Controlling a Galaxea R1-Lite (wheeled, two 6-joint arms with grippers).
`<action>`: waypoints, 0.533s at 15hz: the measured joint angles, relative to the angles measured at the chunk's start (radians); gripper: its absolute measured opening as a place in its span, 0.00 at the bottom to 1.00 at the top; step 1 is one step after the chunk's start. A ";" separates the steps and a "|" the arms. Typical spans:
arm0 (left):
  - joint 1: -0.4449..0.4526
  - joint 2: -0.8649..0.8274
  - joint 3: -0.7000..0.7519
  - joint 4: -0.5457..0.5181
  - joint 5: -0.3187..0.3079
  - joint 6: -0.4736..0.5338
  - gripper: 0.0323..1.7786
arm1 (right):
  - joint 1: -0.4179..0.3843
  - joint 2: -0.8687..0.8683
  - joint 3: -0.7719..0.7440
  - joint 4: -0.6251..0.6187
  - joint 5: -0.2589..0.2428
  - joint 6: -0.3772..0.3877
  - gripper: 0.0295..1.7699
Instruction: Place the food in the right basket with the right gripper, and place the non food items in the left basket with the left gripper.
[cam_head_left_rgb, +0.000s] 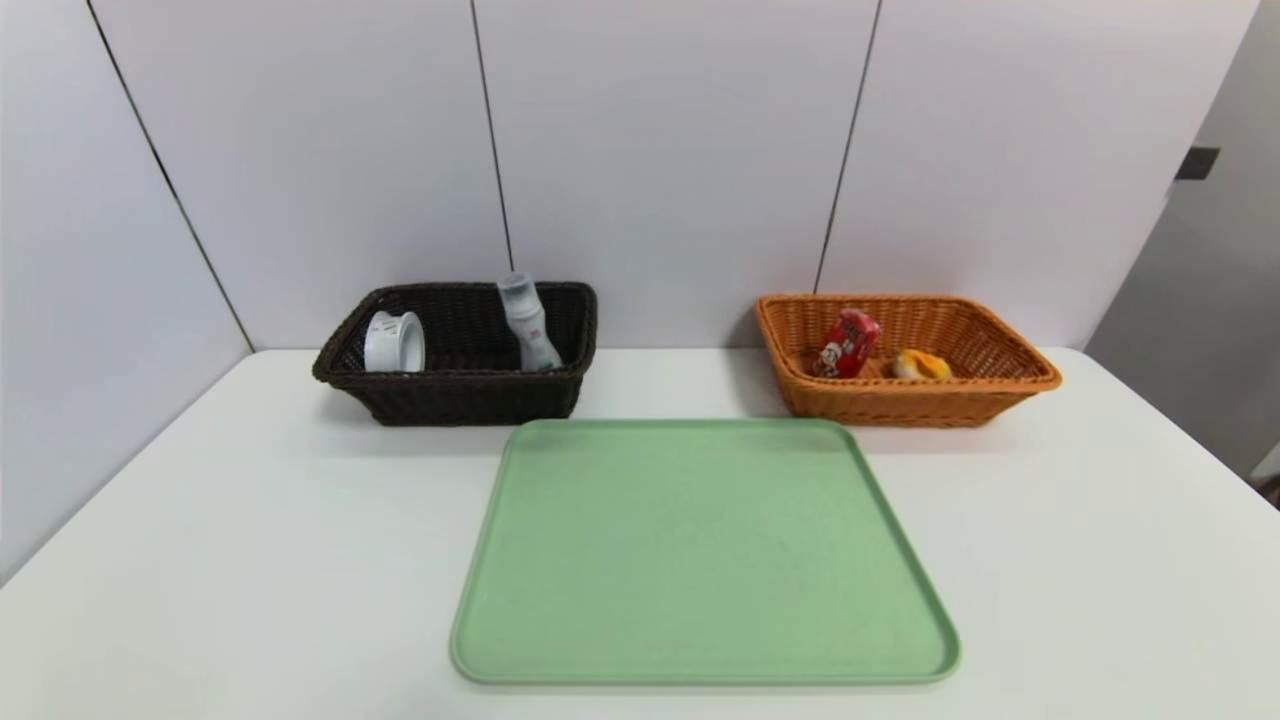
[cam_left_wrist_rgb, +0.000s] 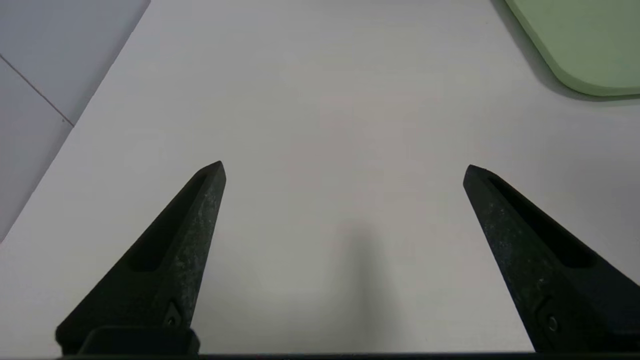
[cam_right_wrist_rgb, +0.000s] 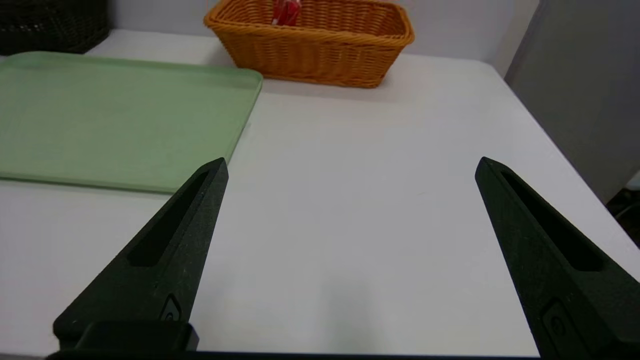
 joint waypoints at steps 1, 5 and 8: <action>0.000 0.000 0.049 -0.071 0.000 0.003 0.95 | 0.000 -0.005 0.058 -0.082 -0.003 -0.007 0.97; 0.000 0.000 0.206 -0.347 -0.040 0.020 0.95 | 0.000 -0.010 0.215 -0.321 -0.002 -0.028 0.97; 0.000 0.000 0.228 -0.367 -0.052 0.020 0.95 | 0.000 -0.010 0.231 -0.271 -0.002 -0.010 0.97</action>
